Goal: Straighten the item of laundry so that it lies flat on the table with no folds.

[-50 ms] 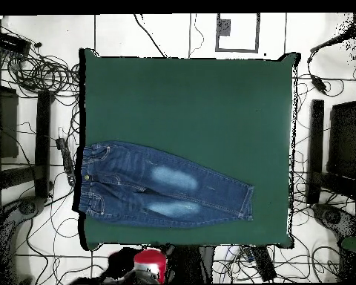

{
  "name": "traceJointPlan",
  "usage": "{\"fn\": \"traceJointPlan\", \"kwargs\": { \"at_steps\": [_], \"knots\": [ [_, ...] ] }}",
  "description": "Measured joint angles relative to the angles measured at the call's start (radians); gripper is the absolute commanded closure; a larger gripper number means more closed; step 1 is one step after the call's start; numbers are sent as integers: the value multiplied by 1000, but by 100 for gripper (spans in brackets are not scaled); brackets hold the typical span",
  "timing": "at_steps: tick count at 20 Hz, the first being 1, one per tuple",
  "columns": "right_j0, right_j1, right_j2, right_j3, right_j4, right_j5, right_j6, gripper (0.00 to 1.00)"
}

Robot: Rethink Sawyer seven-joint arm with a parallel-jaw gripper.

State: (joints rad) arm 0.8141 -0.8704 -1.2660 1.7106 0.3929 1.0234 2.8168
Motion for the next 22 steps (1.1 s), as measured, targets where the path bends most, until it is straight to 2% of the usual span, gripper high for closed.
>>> {"fn": "traceJointPlan", "kwargs": {
  "at_steps": [3, 10, 22],
  "knots": [
    [-38, -46, 39, 62, -24, -111, 0, 0],
    [-157, -87, 173, 181, -84, -361, 0, 0],
    [-312, -85, 370, 299, -141, -566, 0, 0]
  ]
}}
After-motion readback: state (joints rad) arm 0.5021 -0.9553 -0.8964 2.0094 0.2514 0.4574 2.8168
